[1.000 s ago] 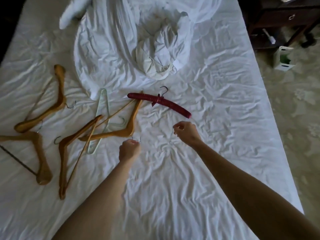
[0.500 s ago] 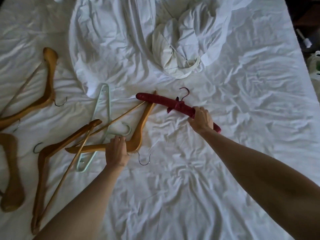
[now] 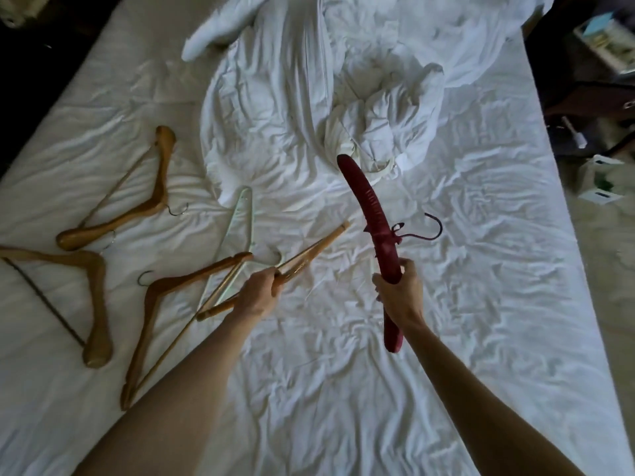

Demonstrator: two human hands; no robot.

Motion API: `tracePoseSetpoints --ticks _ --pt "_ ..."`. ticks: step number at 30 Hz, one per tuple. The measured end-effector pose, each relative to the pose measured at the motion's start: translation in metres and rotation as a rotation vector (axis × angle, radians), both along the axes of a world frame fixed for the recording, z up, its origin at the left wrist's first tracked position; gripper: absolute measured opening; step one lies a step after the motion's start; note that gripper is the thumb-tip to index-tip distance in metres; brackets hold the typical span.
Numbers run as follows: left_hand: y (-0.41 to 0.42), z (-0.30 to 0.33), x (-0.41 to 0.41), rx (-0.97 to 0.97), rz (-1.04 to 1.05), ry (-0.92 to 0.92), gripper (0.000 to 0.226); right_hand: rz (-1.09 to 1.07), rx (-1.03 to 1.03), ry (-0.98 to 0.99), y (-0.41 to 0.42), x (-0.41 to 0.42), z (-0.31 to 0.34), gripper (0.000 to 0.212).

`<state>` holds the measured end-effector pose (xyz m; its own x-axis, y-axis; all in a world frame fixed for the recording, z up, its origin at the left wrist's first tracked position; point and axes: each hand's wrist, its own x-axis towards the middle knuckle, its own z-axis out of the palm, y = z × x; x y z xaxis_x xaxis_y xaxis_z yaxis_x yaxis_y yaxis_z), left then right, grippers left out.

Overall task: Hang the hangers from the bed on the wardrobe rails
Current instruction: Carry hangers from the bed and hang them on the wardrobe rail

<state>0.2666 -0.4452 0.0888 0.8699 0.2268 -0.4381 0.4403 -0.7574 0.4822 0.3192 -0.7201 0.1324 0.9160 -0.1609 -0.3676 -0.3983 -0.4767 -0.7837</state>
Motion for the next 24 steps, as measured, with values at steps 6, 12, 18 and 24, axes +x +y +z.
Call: tracePoseSetpoints --ticks 6,12,18,24 --pt "-0.034 0.105 -0.040 -0.211 0.126 0.035 0.018 -0.005 -0.031 -0.033 0.002 -0.078 0.104 0.015" --pt "-0.064 0.187 -0.112 -0.532 0.534 0.037 0.019 0.094 0.044 0.016 0.014 -0.160 0.160 0.040" --pt "-0.079 0.235 -0.221 -0.628 0.906 -0.032 0.036 0.429 0.120 0.109 0.029 -0.219 0.190 0.015" --pt "-0.066 0.258 -0.348 -0.665 1.220 -0.219 0.029 0.802 0.161 0.182 0.081 -0.289 0.207 0.020"
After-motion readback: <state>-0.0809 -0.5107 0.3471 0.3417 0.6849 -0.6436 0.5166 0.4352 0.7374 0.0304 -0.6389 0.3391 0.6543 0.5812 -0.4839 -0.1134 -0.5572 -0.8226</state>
